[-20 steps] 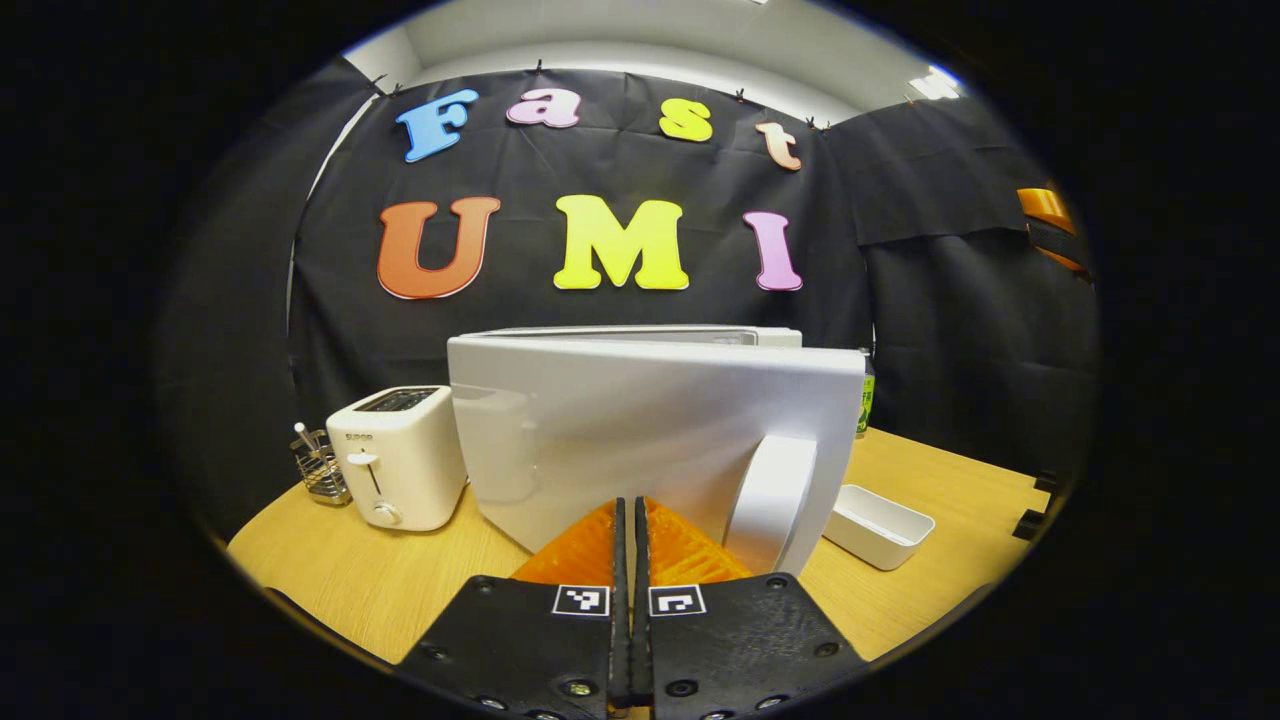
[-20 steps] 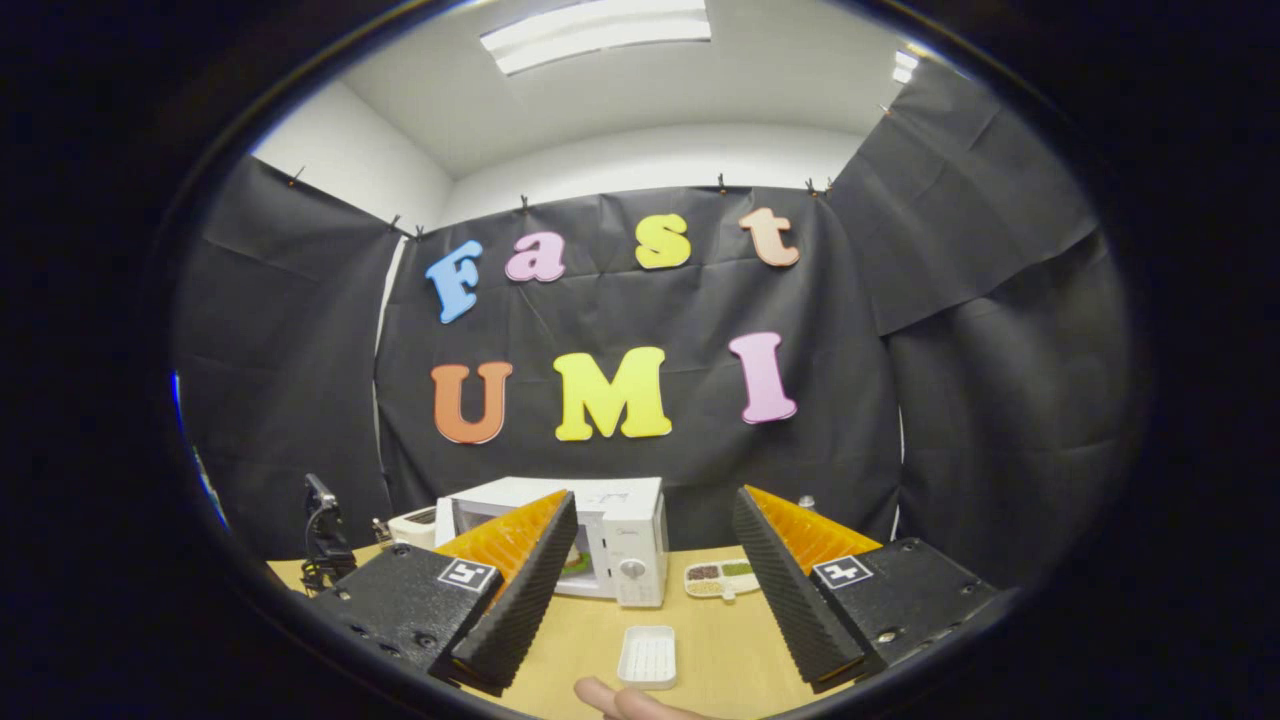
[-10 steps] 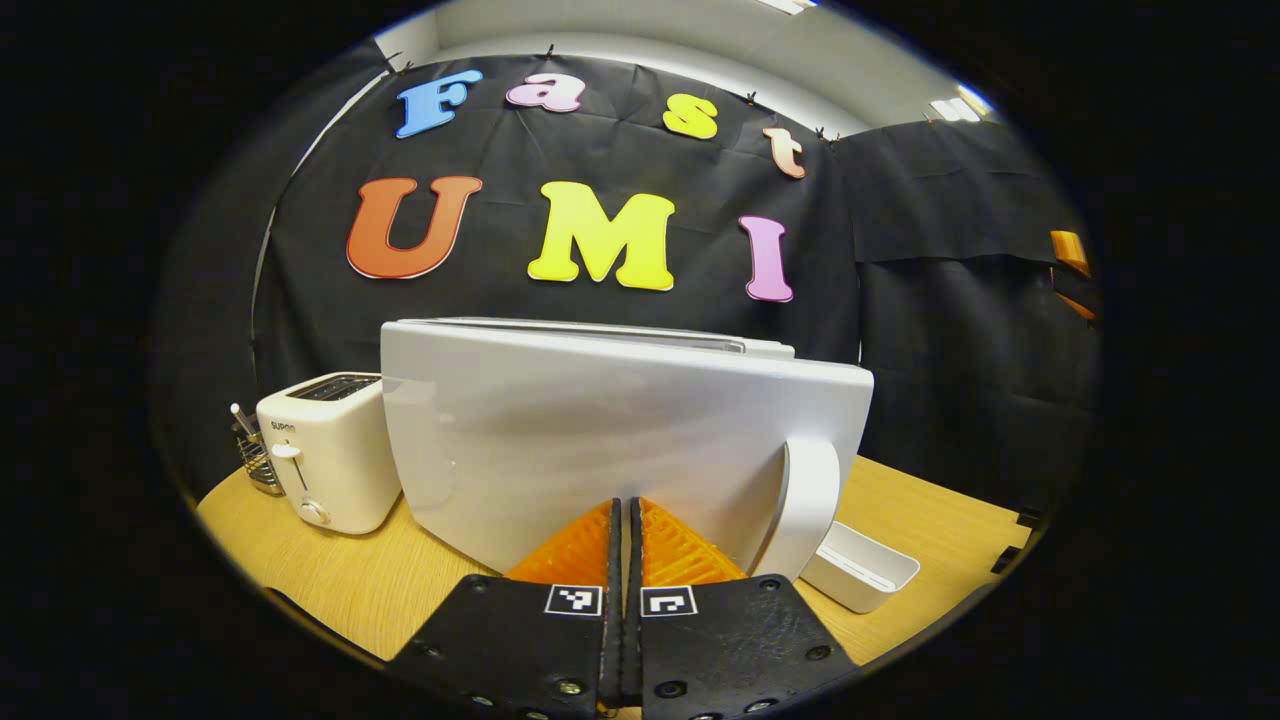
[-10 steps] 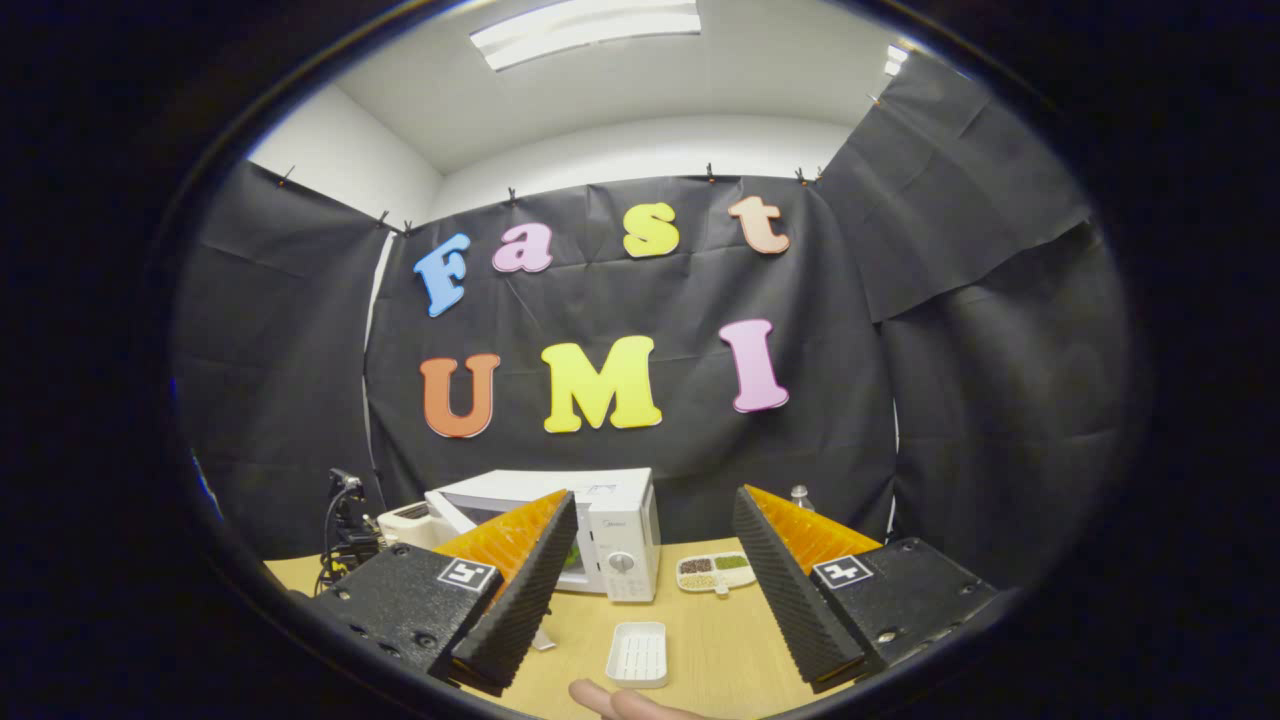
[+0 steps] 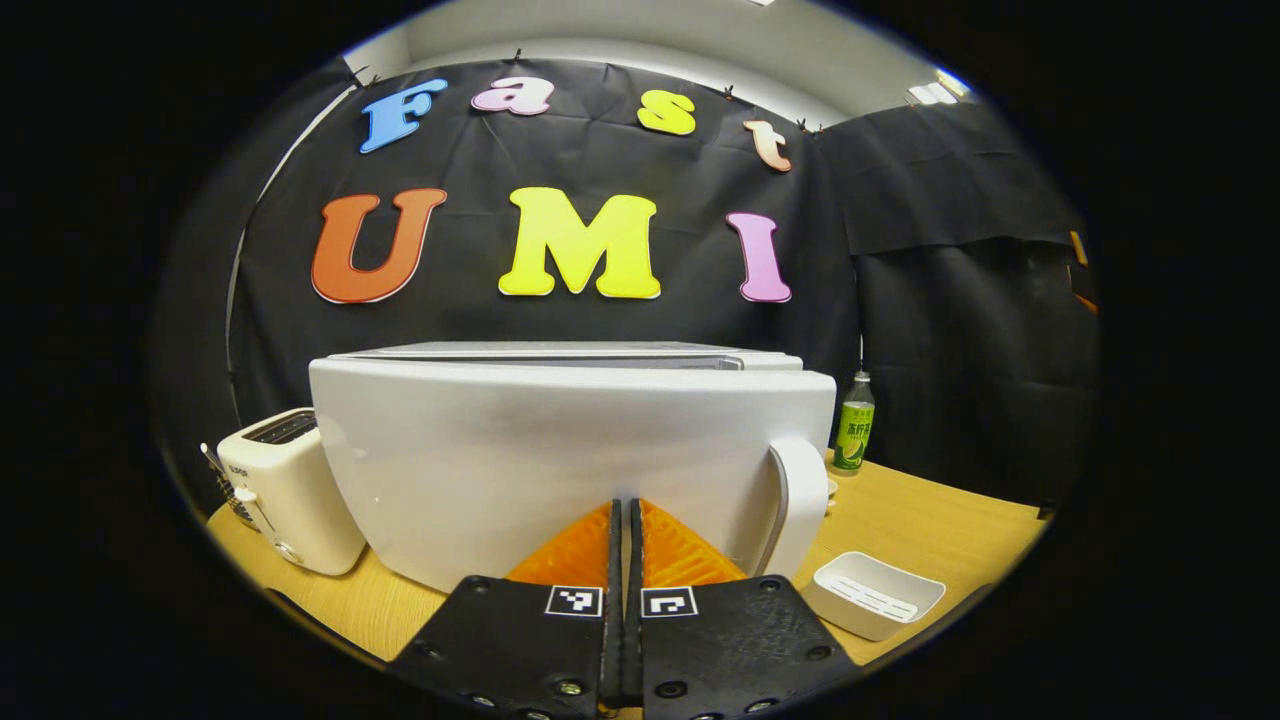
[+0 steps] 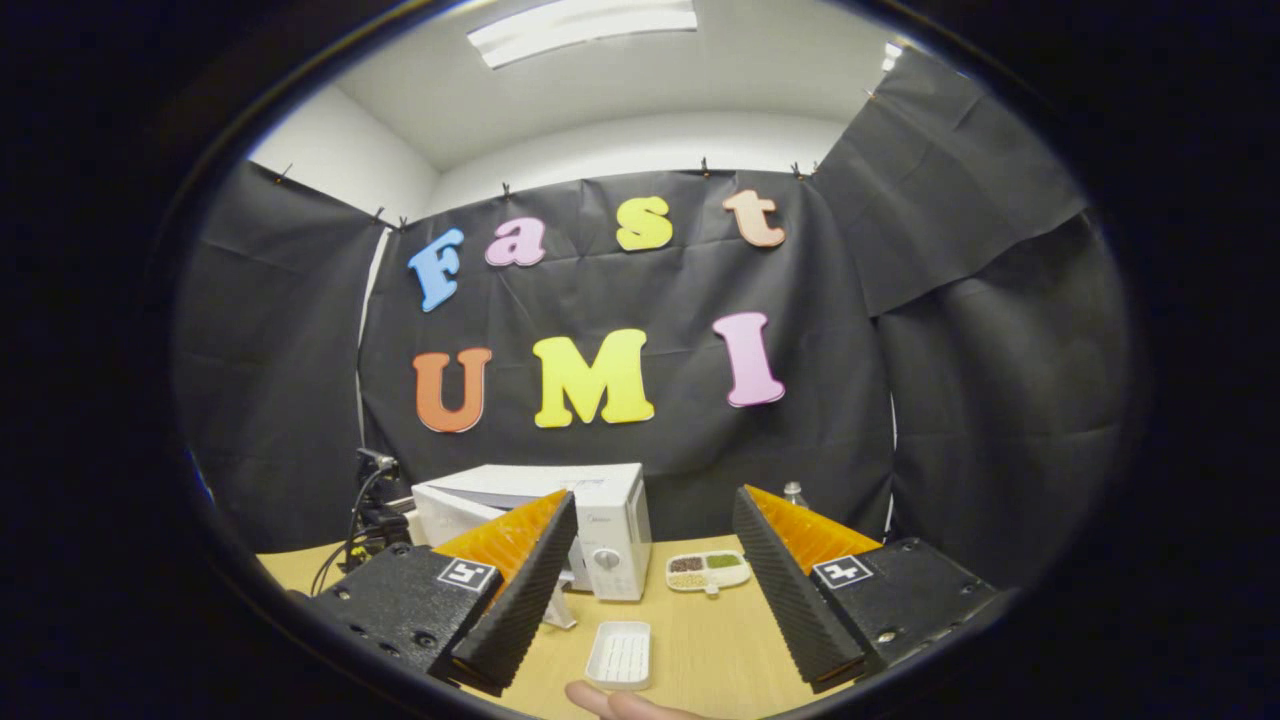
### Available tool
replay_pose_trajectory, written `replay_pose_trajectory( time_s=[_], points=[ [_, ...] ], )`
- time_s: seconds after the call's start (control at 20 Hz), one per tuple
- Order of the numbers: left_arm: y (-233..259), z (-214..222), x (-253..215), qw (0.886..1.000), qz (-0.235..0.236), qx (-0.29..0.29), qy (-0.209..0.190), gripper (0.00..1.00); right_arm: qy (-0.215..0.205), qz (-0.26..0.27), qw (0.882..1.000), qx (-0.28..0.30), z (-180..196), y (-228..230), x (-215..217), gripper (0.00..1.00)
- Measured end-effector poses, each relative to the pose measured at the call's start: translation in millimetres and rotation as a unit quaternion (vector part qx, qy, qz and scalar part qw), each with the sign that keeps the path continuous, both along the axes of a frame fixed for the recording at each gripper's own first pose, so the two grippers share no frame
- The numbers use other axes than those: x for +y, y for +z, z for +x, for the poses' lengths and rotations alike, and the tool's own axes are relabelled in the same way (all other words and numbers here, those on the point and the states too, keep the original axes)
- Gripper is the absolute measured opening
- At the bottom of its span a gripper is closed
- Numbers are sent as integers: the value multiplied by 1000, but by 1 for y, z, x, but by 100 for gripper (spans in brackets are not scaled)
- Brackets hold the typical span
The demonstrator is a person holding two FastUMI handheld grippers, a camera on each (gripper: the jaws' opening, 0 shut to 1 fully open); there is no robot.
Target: Open the microwave oven with the left hand, put the food in, and close the microwave oven.
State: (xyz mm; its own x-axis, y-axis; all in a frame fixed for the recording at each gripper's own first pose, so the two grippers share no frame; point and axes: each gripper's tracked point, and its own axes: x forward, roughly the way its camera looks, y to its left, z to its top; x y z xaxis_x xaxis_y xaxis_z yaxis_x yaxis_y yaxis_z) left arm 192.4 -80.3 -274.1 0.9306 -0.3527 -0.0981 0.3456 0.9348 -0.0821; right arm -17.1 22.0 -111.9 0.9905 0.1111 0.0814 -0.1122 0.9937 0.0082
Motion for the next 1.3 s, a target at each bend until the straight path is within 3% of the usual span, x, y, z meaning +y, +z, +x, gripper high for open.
replay_pose_trajectory(
  time_s=[0.5, 0.75, 0.8, 1.3],
  points=[
    [4, 57, -16, 1000, -5, 4, 24, 0, 0, 4, 1000, 12, 32, -15, -9, 100],
    [9, 61, -16, 1000, -2, -12, 23, 0, -1, 8, 1000, 23, 42, -26, -6, 100],
    [9, 62, -16, 1000, -2, -14, 25, 0, 1, 10, 1000, 25, 44, -27, -4, 90],
    [9, 60, -17, 999, 9, 4, 53, 0, -9, 2, 999, 34, 31, -26, 3, 90]
  ],
)
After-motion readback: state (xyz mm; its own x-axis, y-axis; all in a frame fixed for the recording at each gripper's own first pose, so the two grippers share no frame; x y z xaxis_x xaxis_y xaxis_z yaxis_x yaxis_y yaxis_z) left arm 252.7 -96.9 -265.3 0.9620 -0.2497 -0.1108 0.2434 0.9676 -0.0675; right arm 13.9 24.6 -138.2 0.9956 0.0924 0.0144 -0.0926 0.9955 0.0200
